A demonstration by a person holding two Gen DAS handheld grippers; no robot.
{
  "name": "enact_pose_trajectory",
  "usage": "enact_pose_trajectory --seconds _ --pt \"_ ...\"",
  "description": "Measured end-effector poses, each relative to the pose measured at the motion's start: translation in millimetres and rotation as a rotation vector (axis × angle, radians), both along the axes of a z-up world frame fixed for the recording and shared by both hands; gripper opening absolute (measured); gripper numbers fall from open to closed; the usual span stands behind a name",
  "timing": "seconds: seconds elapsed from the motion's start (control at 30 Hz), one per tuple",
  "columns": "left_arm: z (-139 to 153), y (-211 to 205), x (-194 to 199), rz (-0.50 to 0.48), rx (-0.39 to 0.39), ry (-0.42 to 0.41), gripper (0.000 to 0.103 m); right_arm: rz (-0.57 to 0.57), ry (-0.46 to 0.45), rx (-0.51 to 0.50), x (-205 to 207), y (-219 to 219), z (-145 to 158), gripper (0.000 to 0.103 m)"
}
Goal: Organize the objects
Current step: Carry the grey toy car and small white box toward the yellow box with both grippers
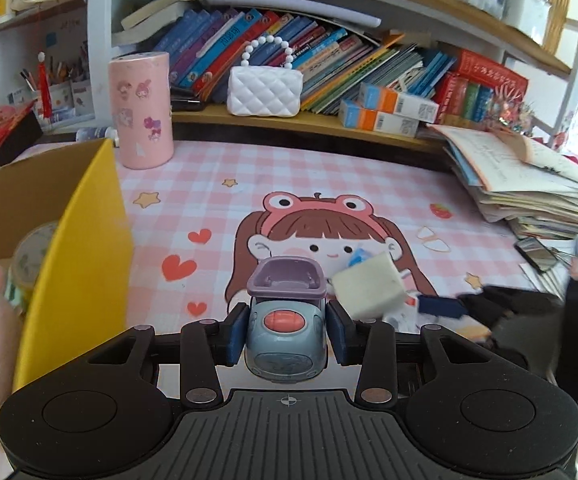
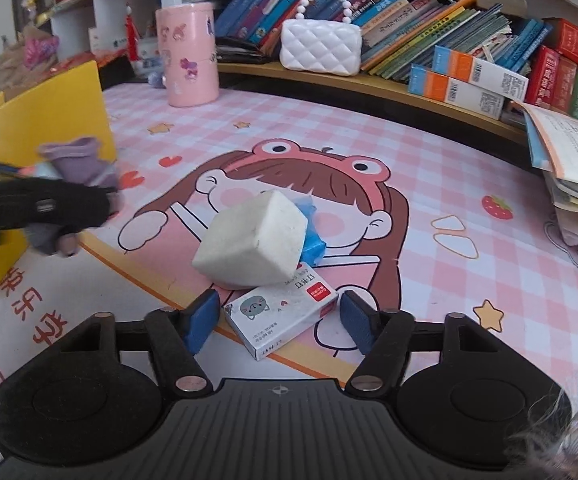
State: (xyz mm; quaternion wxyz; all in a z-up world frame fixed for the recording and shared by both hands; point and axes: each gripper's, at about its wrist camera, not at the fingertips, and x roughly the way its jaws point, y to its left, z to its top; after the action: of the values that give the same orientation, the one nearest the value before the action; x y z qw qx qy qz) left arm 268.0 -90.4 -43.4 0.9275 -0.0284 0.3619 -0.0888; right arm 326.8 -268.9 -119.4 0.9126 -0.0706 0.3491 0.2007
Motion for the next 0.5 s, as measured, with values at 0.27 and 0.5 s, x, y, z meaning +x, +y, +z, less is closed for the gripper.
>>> enact_pose_trajectory --seconds 0.27,0.5 --pt "11.0 13.5 -38.4 -0.015 -0.038 -0.012 0.039 -0.036 0.002 -0.007 -27.1 -0.4 16.8 0.057" --pt "12.4 25.7 -70.2 -0.037 -0.071 -0.004 0.04 -0.082 -0.011 -0.006 -75.2 9.1 41.4 0.057"
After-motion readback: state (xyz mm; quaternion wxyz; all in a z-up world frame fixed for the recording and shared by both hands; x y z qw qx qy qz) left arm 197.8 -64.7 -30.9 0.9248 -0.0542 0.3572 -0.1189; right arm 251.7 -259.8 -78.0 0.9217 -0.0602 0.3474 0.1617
